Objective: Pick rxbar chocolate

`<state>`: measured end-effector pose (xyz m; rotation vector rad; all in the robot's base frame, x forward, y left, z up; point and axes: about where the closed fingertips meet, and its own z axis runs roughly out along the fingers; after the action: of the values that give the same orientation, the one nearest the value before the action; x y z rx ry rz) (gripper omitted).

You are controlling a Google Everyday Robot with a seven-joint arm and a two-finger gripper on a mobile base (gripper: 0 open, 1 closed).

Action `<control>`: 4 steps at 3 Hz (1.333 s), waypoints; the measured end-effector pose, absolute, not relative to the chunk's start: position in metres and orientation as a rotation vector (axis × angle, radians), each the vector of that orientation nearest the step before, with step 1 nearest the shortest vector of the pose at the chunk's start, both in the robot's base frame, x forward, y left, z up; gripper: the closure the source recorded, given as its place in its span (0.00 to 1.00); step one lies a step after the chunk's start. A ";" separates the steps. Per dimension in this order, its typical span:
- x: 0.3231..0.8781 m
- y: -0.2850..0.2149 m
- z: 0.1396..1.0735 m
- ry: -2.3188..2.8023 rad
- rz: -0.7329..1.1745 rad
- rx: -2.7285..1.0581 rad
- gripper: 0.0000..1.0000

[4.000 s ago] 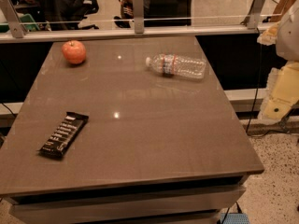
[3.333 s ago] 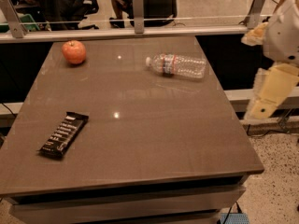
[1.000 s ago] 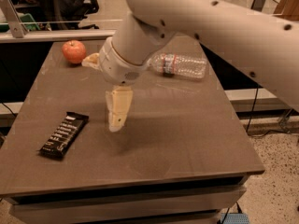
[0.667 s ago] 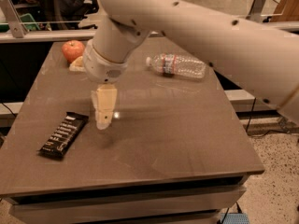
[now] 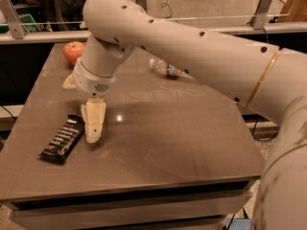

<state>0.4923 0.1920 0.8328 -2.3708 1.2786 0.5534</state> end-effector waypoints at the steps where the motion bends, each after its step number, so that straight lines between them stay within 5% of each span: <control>1: 0.483 0.204 0.821 1.276 0.596 -2.361 0.00; 4: 0.468 0.209 0.829 1.275 0.658 -2.341 0.55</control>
Offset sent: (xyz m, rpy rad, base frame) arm -0.0307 0.0281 -0.0193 0.0625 0.0690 0.0177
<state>0.4676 0.2089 0.8291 -2.3413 1.2751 0.6578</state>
